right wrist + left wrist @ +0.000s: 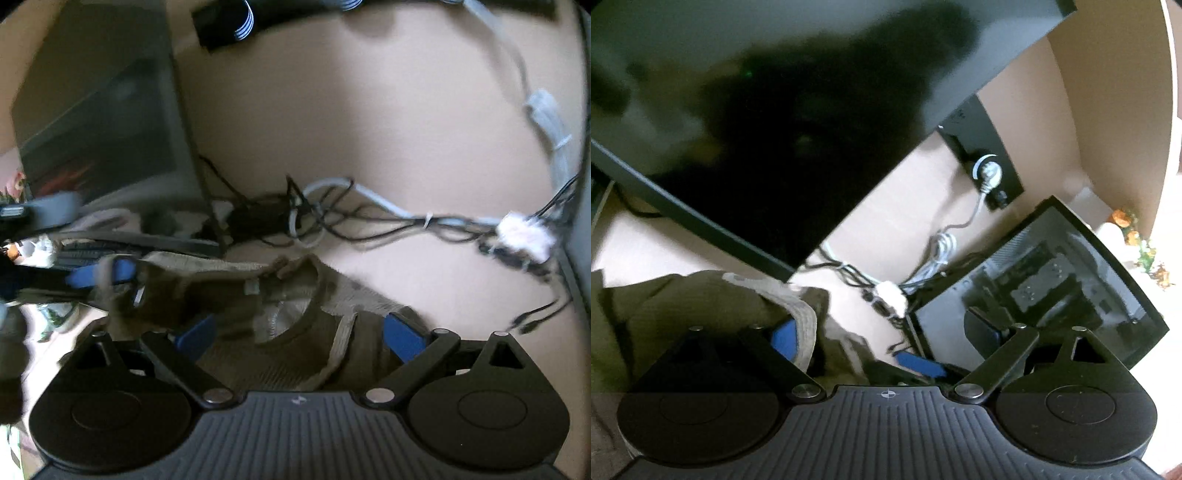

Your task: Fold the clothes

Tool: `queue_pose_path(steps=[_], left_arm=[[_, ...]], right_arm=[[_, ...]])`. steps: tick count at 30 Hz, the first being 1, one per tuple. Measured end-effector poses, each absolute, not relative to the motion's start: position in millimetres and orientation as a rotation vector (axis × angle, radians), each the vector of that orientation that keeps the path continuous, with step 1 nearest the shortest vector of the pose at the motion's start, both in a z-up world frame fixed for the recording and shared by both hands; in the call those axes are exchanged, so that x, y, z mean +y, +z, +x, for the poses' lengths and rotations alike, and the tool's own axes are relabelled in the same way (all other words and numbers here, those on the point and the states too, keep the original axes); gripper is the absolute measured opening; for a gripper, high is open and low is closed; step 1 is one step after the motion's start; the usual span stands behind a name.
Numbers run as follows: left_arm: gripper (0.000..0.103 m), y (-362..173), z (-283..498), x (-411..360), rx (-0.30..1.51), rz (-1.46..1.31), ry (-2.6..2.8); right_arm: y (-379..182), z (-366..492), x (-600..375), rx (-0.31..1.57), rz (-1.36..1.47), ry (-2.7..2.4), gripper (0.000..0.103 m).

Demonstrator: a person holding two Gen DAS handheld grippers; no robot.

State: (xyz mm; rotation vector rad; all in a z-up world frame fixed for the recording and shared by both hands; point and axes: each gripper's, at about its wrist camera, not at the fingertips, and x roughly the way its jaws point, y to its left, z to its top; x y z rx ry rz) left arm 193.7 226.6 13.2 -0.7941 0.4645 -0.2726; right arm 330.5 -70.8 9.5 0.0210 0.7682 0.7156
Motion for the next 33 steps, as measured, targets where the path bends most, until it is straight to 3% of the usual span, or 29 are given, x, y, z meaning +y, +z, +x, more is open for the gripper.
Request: queue_pose_path(steps=[6, 8, 12, 16, 19, 22, 24, 26, 28, 33], left_arm=[[0.093, 27.2, 187.0, 222.0, 0.431, -0.767, -0.289], [0.093, 31.9, 184.8, 220.4, 0.419, -0.759, -0.294], [0.093, 41.3, 180.4, 217.3, 0.397, -0.741, -0.305], [0.095, 53.2, 175.6, 210.6, 0.348, -0.693, -0.302], [0.096, 44.9, 188.0, 205.0, 0.426, -0.629, -0.213], [0.096, 29.0, 197.7, 204.9, 0.517, -0.597, -0.106], [0.096, 19.3, 196.8, 211.8, 0.526, -0.632, -0.078], [0.096, 19.1, 196.2, 217.2, 0.518, -0.65, -0.068], [0.096, 20.8, 196.5, 220.3, 0.515, -0.642, -0.056], [0.096, 21.6, 197.0, 221.8, 0.515, -0.626, -0.045]], right_arm=[[-46.1, 372.5, -58.3, 1.043, 0.256, 0.79, 0.095], [-40.7, 373.4, -59.7, 1.053, 0.364, 0.858, 0.087], [4.6, 361.4, -90.3, 0.909, 0.638, 1.046, 0.085], [45.5, 348.4, -115.9, 0.723, 0.558, 0.959, 0.085], [76.1, 338.6, -135.1, 0.586, 0.498, 0.891, 0.089], [62.5, 337.5, -120.7, 0.627, 0.228, 0.681, 0.088], [35.0, 333.2, -102.7, 0.667, 0.026, 0.583, 0.072], [6.4, 329.5, -87.7, 0.707, -0.113, 0.552, 0.046], [-13.3, 331.4, -79.4, 0.767, -0.125, 0.573, 0.041], [-36.5, 335.1, -58.6, 0.842, -0.13, 0.629, 0.041]])
